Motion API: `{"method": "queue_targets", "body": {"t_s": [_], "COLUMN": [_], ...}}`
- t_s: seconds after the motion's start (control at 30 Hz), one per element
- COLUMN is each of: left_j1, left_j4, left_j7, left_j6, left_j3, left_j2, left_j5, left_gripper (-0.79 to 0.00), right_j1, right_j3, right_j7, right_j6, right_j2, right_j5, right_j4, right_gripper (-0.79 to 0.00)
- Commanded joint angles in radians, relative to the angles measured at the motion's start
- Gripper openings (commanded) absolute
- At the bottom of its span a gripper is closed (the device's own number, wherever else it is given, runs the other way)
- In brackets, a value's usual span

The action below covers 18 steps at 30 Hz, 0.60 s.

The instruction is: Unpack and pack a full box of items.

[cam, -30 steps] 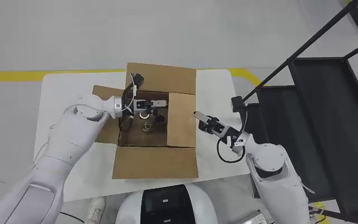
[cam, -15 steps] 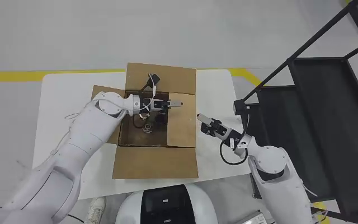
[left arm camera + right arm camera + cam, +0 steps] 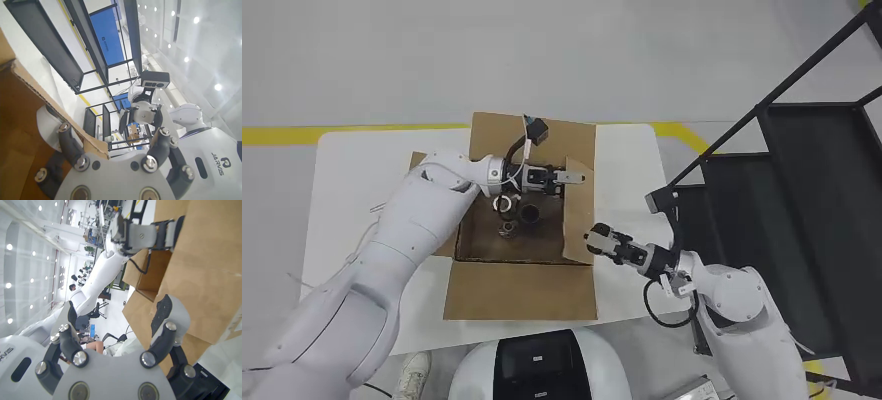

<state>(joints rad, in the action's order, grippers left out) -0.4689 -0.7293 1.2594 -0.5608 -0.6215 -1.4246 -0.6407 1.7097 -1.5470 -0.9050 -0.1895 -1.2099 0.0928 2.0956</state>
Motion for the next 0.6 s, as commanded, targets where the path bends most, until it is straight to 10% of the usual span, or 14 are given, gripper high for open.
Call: {"method": "queue_targets", "body": {"t_s": [0.0,0.57], "left_j1": [0.001,0.016], "left_j4": [-0.013,-0.017], "left_j7": [0.007,0.048], "left_j6": [0.007,0.048], "left_j3": [0.002,0.013], "left_j2": [-0.005,-0.056], "left_j5": [-0.011,-0.098], "left_gripper": [0.0,0.0], "right_j1": [0.001,-0.022], "right_j3": [0.006,0.043], "right_j7": [-0.04,-0.046], "right_j6": [-0.014,0.086], "right_j2": [0.003,0.027], "right_j5": [0.012,-0.08], "right_j4": [0.009,-0.029], "right_gripper": [0.0,0.0]}}
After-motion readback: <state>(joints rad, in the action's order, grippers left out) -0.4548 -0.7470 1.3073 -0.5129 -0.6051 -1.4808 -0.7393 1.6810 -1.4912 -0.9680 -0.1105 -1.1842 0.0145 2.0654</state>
